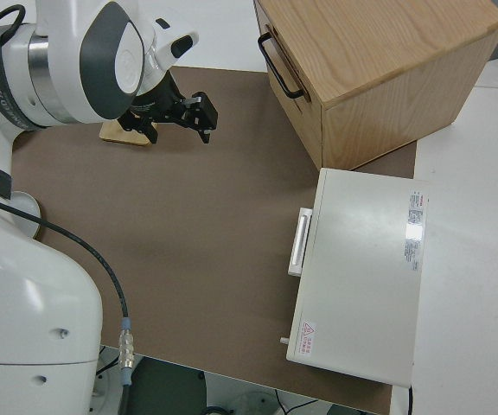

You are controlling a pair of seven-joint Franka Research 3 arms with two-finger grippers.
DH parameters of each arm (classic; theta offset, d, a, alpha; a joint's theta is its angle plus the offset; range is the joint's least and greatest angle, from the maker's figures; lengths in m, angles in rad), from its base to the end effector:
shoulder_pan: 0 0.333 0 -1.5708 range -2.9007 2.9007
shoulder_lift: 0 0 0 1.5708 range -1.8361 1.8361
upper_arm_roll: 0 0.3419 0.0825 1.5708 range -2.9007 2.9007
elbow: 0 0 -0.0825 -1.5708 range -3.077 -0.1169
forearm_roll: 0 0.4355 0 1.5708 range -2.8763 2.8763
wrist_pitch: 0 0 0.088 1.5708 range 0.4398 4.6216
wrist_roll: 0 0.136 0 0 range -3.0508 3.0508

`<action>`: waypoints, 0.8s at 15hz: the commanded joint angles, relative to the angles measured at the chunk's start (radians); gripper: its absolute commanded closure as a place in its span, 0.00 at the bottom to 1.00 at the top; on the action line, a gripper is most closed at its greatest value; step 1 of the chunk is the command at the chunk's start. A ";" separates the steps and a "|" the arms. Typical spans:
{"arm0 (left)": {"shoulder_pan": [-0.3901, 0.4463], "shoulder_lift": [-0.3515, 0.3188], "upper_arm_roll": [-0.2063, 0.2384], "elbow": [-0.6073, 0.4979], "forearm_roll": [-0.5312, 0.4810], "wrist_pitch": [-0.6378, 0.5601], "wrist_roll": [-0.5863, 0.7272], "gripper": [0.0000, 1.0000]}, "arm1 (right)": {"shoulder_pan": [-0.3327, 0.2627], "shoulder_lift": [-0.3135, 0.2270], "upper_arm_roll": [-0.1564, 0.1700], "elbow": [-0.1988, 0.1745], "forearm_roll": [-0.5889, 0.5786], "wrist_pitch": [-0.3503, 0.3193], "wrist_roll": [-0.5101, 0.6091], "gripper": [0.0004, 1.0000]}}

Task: Pick gray plate from low plate rack and place it on table with left arm

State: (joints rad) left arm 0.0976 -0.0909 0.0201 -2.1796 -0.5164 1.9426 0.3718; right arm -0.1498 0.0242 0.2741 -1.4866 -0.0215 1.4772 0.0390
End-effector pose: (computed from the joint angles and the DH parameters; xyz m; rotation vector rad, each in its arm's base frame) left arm 0.5455 0.0175 0.4005 2.6531 -0.0363 -0.0342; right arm 0.5996 0.0697 0.6429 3.1210 0.1306 -0.0490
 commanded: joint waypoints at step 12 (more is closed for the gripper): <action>-0.006 0.005 -0.046 0.446 0.447 -0.400 -0.292 0.00 | -0.020 -0.003 0.019 0.009 -0.002 -0.015 0.013 0.02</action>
State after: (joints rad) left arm 0.0970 -0.1015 -0.0164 -1.8193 -0.1484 1.6408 0.1070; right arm -0.1498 0.0242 0.2742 -1.4866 -0.0215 1.4772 0.0390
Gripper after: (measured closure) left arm 0.000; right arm 0.013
